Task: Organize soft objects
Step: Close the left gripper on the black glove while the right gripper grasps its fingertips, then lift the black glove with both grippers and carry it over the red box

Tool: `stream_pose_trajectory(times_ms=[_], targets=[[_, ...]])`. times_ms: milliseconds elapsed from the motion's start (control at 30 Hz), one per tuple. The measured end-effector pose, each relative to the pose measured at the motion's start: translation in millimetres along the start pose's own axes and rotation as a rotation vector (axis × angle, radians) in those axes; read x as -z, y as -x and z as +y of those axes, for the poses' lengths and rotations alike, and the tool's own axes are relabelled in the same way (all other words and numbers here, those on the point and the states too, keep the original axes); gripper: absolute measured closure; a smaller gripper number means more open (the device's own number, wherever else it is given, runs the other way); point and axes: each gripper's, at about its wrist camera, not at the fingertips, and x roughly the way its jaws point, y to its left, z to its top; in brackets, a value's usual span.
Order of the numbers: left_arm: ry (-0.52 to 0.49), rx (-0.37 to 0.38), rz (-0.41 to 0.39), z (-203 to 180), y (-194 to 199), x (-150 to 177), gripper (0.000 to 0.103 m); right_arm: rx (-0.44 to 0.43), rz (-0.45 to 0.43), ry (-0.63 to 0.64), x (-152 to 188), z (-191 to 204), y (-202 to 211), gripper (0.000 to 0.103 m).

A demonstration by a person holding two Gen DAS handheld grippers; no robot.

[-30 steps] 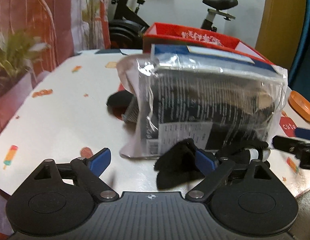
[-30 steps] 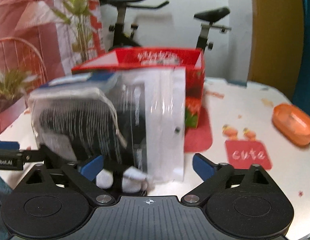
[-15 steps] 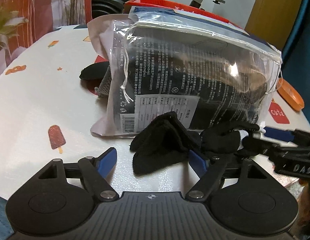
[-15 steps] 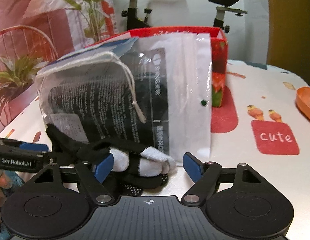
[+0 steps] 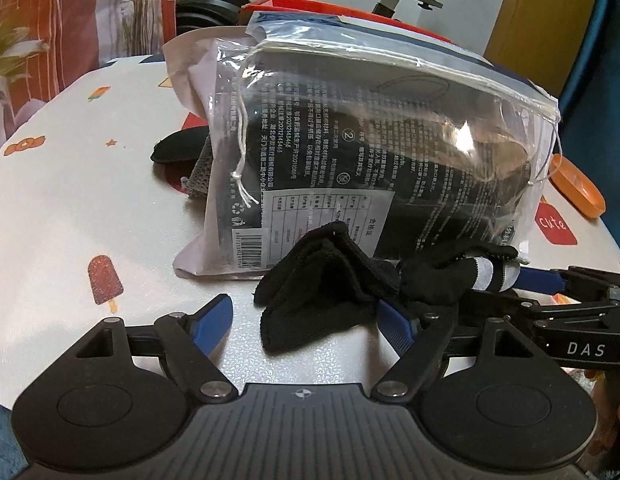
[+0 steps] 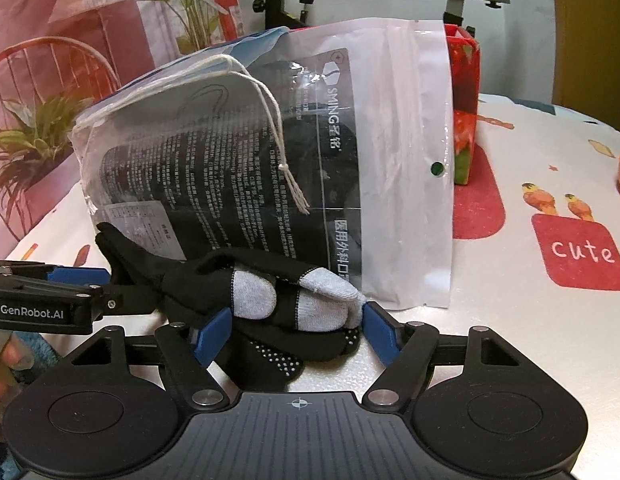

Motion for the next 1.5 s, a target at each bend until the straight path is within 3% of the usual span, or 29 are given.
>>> stream_pose_trajectory(times_ms=[33,133,200,367,467,533,667,1167,1500], targets=[[-0.003,-0.001,0.0,-0.4,0.5,0.4,0.023,-0.007,0.001,0.0,-0.2,-0.3,-0.2,0.038],[-0.025,0.004,0.002,-0.8,3.9,2.3,0.043,-0.011,0.004,0.006,-0.9,0.6,-0.9,0.045],[-0.052,-0.01,0.009,-4.5,4.5,2.6,0.056,-0.009,0.008,0.018,-0.7,2.4,-0.9,0.058],[-0.023,0.025,0.02,-2.5,5.9,1.6,0.084,-0.02,0.018,0.016,-0.6,2.3,0.7,0.076],[-0.01,0.058,0.033,1.8,6.3,1.4,0.09,-0.027,0.025,0.011,-1.2,1.3,1.2,0.085],[-0.006,0.058,0.03,3.1,7.2,1.7,0.091,-0.029,0.026,0.009,-1.2,0.4,2.1,0.091],[-0.005,0.049,0.002,4.8,14.2,-0.2,0.092,-0.039,0.015,0.01,-2.1,-0.3,6.6,0.094],[-0.095,0.022,-0.196,-25.2,69.5,-8.2,0.092,-0.036,-0.171,0.097,-15.9,10.1,57.9,0.094],[-0.123,0.05,-0.313,-36.2,102.9,-14.2,0.092,-0.031,-0.288,0.16,-28.8,21.5,99.3,0.094]])
